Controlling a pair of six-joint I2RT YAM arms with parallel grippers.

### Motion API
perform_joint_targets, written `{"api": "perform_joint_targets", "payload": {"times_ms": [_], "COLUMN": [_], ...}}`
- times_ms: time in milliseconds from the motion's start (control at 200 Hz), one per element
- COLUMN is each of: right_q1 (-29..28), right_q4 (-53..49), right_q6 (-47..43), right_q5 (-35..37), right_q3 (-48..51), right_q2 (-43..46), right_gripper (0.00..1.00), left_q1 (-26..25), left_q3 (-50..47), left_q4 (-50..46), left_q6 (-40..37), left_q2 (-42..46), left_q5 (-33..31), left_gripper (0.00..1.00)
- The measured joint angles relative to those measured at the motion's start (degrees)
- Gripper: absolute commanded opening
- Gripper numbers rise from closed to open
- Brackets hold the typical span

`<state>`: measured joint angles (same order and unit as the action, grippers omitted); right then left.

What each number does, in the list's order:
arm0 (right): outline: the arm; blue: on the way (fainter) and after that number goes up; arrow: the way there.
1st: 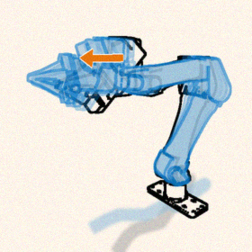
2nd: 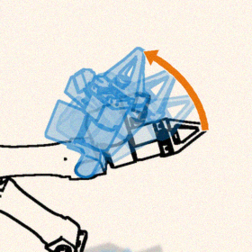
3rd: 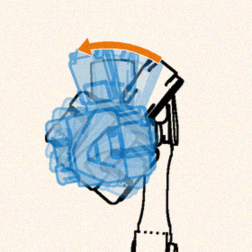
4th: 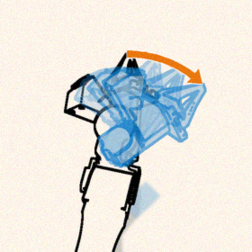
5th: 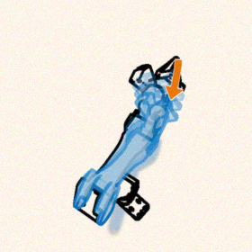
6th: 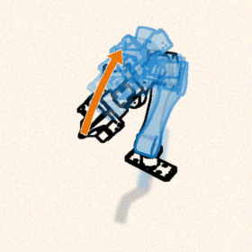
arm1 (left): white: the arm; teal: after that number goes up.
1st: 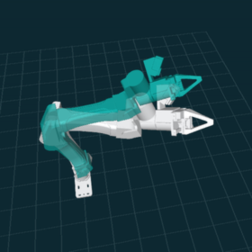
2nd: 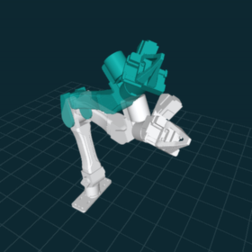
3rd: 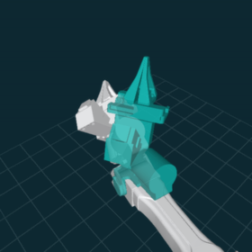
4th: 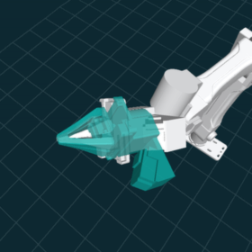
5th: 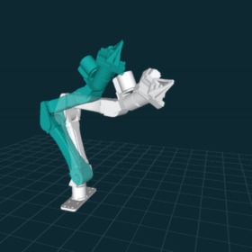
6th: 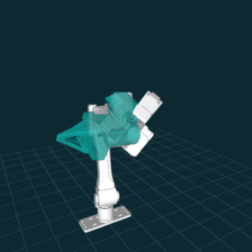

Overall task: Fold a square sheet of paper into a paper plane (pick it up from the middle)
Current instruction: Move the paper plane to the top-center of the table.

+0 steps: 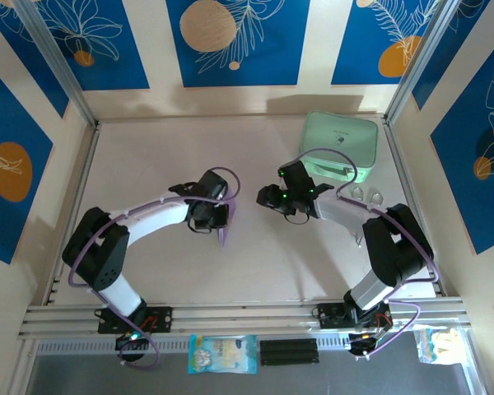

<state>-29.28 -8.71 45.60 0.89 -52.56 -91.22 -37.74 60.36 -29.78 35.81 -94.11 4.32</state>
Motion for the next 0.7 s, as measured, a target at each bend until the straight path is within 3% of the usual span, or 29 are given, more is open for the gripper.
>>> {"api": "perform_joint_targets", "payload": {"times_ms": [270,360,700], "right_q1": [0.17,0.17,0.17], "right_q4": [-1.42,-1.42,-1.42], "right_q6": [0.02,0.04,0.26], "right_q5": [1.57,1.55,1.51], "right_q3": [0.96,0.96,0.96], "right_q2": [0.00,0.00,-0.02], "right_gripper": [0.50,0.50,0.49], "left_q1": [0.07,0.09,0.04], "left_q3": [2.60,2.95,3.23], "left_q4": [-3.74,-4.20,-4.09], "left_q6": [-1.90,-1.90,-1.64], "left_q2": [-6.47,-7.19,-8.96], "left_q5": [-0.37,-0.35,0.11], "left_gripper": [0.05,0.11,0.15]}}
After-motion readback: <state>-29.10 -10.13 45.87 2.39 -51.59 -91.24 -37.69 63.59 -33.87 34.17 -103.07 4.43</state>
